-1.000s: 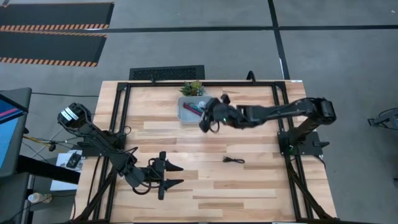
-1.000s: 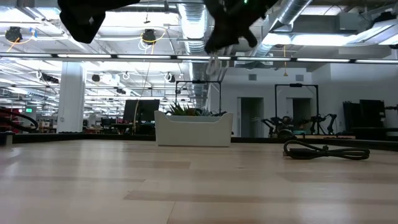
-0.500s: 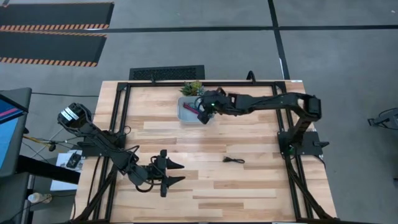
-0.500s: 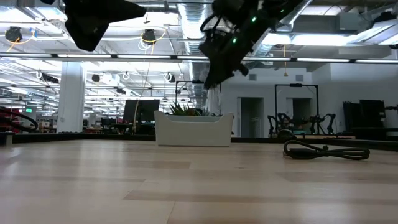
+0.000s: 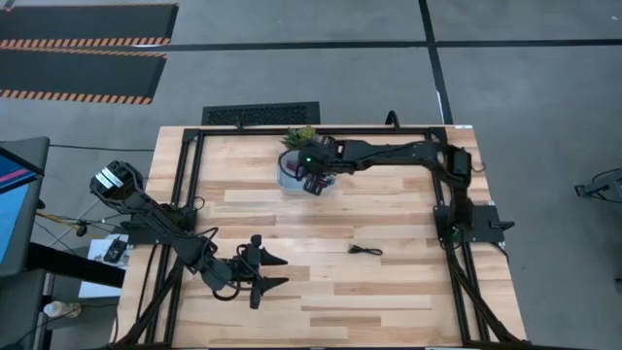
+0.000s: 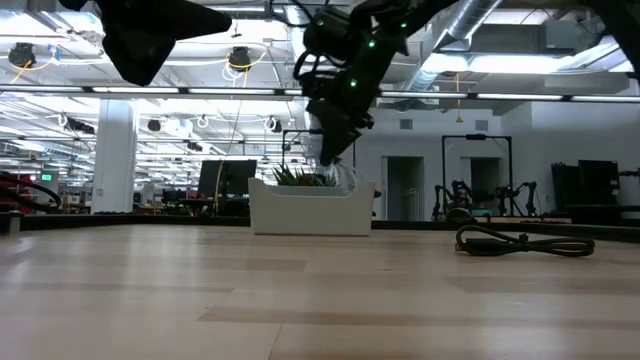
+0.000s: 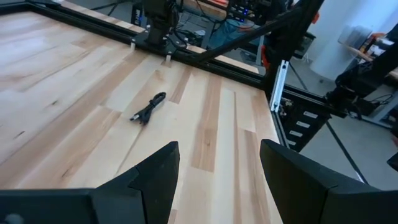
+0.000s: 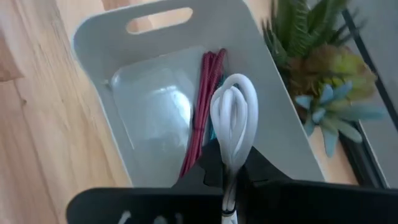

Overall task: Pick and place USB-C Cables
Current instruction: Put the white charger cable into the gray bin

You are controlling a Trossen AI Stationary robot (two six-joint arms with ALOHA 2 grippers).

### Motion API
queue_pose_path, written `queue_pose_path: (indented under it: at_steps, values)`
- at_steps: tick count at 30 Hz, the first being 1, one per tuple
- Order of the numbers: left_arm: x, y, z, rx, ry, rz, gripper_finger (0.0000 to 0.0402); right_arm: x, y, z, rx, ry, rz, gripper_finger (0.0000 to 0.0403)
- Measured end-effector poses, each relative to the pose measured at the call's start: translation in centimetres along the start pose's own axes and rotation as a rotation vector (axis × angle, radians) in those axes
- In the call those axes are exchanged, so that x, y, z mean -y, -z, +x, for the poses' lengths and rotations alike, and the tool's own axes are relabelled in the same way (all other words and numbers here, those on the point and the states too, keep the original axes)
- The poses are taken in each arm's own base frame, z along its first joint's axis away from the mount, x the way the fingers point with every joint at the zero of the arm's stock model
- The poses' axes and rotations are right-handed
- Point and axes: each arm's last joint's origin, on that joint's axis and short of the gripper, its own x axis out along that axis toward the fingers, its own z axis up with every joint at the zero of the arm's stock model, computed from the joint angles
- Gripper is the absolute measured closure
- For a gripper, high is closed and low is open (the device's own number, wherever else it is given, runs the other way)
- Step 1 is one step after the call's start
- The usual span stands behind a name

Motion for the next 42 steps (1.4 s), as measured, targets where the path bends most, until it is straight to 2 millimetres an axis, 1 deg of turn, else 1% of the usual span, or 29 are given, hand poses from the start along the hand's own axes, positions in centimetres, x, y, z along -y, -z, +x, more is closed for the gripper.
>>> queue_pose_path:
  at_steps: [4, 7, 10, 15, 19, 24, 31, 36, 42]
  values:
    - [0.0, 0.0, 0.0, -0.001, -0.003, 0.002, 0.0187, -0.2, -0.8, 0.7, -0.027, -0.006, -0.037, 0.039]
    - [-0.1, 0.0, 0.0, -0.002, -0.008, 0.004, 0.0187, -0.6, -1.1, 1.7, -0.034, -0.016, -0.054, 0.039]
    - [-0.1, 0.1, 0.0, -0.005, -0.011, 0.008, 0.0187, -1.1, -1.1, 2.7, -0.067, -0.02, -0.065, 0.039]
    - [-0.1, 0.1, 0.0, -0.008, -0.012, 0.008, 0.0187, -1.6, -1.1, 4.4, -0.123, -0.019, -0.029, 0.039]
    - [-0.1, 0.1, 0.0, -0.008, -0.012, 0.008, 0.0187, -2.0, -1.1, 5.3, -0.159, -0.017, -0.029, 0.039]
    - [-0.1, 0.1, 0.0, -0.008, -0.014, 0.01, 0.0187, -2.5, -0.6, 6.6, -0.241, -0.016, -0.058, 0.039]
    - [-0.1, 0.2, 0.0, -0.01, -0.019, 0.012, 0.0187, -2.3, -0.6, 6.7, -0.248, -0.019, -0.061, 0.039]
    - [-0.1, 0.2, 0.0, -0.009, -0.02, 0.003, 0.0187, -2.1, -0.5, 6.8, -0.265, -0.063, -0.066, 0.039]
    - [-0.2, 0.2, 0.0, -0.008, -0.023, 0.001, 0.0187, -1.9, -0.3, 6.8, -0.285, -0.072, -0.077, 0.039]
